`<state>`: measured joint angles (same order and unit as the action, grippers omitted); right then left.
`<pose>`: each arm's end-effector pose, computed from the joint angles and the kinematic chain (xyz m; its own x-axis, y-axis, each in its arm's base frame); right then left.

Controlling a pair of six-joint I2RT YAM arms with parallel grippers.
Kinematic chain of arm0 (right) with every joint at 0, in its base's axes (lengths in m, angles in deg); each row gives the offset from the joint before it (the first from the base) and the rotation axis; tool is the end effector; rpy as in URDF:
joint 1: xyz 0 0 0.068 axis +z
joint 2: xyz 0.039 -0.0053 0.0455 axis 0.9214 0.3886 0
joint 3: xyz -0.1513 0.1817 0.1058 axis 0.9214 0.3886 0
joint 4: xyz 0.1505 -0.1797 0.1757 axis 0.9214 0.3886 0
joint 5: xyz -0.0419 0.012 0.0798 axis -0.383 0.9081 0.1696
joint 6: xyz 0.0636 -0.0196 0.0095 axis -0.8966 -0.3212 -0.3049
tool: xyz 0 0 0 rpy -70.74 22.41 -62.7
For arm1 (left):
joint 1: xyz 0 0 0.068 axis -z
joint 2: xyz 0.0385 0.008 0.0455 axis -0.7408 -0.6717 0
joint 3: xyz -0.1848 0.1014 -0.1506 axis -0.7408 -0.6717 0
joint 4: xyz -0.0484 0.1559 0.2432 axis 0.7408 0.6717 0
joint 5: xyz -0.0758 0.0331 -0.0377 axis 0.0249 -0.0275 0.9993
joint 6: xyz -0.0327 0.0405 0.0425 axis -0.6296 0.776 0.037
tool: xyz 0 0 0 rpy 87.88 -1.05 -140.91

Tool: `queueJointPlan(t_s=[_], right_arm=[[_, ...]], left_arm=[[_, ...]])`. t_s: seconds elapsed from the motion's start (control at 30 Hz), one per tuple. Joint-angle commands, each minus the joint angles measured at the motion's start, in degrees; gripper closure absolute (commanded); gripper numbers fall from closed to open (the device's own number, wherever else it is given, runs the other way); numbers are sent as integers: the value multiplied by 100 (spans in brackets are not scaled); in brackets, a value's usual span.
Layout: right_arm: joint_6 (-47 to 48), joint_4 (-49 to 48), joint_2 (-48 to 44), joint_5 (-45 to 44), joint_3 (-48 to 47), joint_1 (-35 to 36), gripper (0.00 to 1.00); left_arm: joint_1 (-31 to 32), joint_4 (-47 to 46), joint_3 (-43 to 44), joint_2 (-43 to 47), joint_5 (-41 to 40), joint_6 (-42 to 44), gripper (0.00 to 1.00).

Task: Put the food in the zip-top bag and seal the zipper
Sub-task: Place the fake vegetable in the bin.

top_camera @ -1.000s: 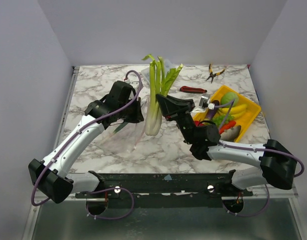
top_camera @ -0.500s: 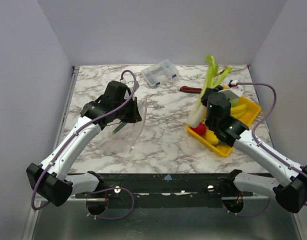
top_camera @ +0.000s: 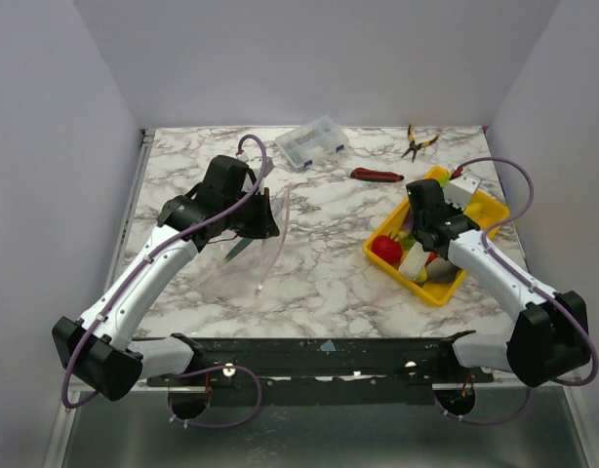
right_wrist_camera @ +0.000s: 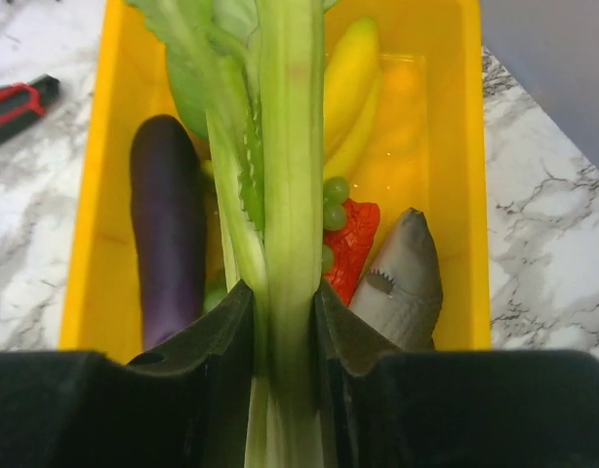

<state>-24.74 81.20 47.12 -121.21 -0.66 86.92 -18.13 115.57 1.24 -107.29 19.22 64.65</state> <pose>0.2952 0.0630 0.2296 -0.3843 0.2897 -0.8766 0.6329 0.7739 -0.0217 0.2539 -0.1616 0.3367 -0.8155 0.0074 -0.5787 0.3431 0.8115 -0.4730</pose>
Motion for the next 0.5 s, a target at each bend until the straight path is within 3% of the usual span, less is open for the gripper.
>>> queueJointPlan(t_s=[0.0, 0.07, 0.17, 0.37, 0.47], right_arm=[[295, 10, 306, -46, 3, -85, 67], [473, 97, 333, 40, -147, -86, 53], [487, 366, 328, 124, -429, -87, 23], [462, 1037, 199, 555, -1146, -17, 17], [370, 926, 140, 1380, -1458, 563, 17]], left_arm=[[-14, 17, 97, -20, 156, 96, 100], [-12, 41, 121, -27, 122, 113, 100], [-10, 42, 117, -47, 98, 130, 100], [-6, 19, 55, -37, 100, 113, 100], [-5, 2, 52, -74, 89, 109, 100]])
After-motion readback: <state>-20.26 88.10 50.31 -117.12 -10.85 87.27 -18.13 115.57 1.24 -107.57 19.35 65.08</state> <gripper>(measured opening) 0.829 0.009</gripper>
